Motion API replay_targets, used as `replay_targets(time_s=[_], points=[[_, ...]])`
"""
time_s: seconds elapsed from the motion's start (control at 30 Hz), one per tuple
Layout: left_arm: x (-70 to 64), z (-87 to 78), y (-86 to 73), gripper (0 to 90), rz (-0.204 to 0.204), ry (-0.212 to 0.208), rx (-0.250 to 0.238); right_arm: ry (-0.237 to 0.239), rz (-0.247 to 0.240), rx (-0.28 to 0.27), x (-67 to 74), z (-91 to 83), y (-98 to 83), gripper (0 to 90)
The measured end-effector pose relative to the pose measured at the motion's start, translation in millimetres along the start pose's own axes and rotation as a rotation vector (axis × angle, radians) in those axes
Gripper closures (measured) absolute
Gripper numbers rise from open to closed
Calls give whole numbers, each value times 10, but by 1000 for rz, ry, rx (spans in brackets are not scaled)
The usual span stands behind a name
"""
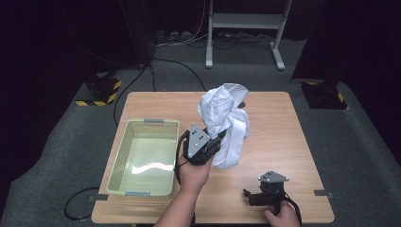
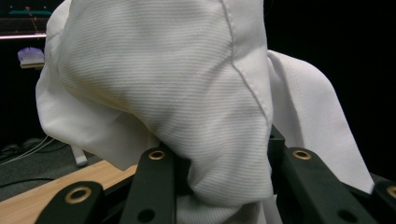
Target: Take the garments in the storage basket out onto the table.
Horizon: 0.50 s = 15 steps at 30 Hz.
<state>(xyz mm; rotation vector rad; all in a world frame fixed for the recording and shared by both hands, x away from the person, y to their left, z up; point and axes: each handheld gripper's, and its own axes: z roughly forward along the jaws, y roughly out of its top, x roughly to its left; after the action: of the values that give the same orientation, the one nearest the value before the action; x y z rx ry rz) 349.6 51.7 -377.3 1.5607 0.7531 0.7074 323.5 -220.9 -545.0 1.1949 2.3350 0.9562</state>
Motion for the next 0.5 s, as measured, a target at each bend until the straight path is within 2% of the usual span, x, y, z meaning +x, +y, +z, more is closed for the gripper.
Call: replay_targets(time_s=[0.5], points=[[-25, 169, -196, 677, -25, 13, 58, 2, 3, 0, -1, -1, -1, 2]])
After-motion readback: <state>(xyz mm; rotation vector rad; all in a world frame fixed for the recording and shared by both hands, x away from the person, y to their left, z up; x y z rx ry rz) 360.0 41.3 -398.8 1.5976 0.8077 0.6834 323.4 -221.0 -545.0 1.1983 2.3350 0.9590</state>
